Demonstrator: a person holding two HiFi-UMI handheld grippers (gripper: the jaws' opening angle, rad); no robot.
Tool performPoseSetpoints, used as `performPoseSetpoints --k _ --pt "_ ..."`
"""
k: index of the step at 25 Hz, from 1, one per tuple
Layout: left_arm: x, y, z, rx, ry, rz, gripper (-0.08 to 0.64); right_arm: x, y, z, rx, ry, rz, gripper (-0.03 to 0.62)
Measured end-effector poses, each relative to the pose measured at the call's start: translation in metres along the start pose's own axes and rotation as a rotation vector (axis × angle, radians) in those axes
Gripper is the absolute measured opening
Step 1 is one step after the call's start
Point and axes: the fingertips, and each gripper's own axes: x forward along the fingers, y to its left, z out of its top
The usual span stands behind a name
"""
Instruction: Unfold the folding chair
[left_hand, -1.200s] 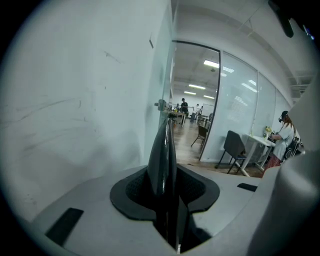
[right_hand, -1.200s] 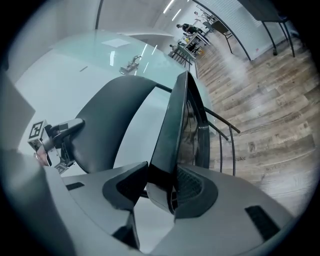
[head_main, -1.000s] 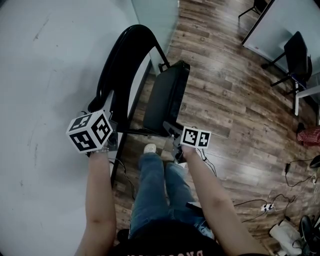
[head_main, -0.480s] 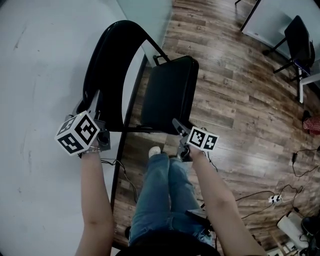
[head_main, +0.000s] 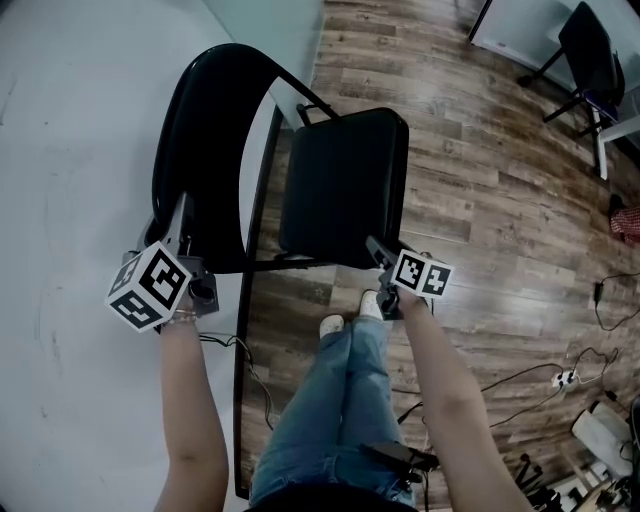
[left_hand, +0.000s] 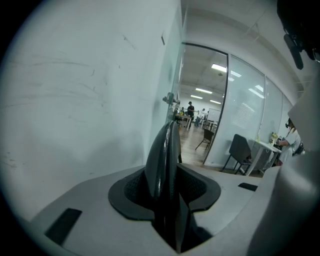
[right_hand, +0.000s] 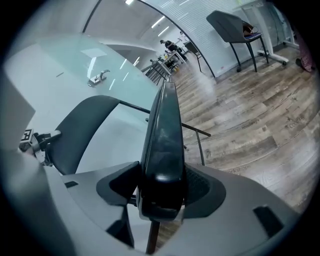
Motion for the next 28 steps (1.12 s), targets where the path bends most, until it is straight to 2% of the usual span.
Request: performPoseSetpoints --k 5,10,12,15,19,28 --pt "0.009 0.021 -0.011 -0.031 -0.001 -0.014 0.135 0.006 -0.019 -0.007 -0.007 -0.021 -0.02 0.272" --pt "0.013 0.02 -0.014 -0.007 -0.039 -0.044 0.135 0.007 -0.035 -0.004 0.001 -0.069 -0.021 0.284" --pt "0.015 0.015 -0.016 0.008 -0.062 -0.062 0.132 0.007 -0.042 -0.002 0.037 -0.109 -0.012 0.291" --pt "0.017 0.012 -0.026 0.023 -0.088 -0.077 0.13 0.007 -0.057 -0.003 0.097 -0.172 -0.004 0.348" --pt "0.024 0.024 -0.038 0.006 -0.093 -0.086 0.131 0.014 -0.073 -0.008 0.079 -0.177 0.0 0.393" --pt "0.052 0.037 -0.084 -0.046 -0.091 -0.101 0.133 0.025 -0.132 -0.023 0.099 -0.182 0.027 0.441"
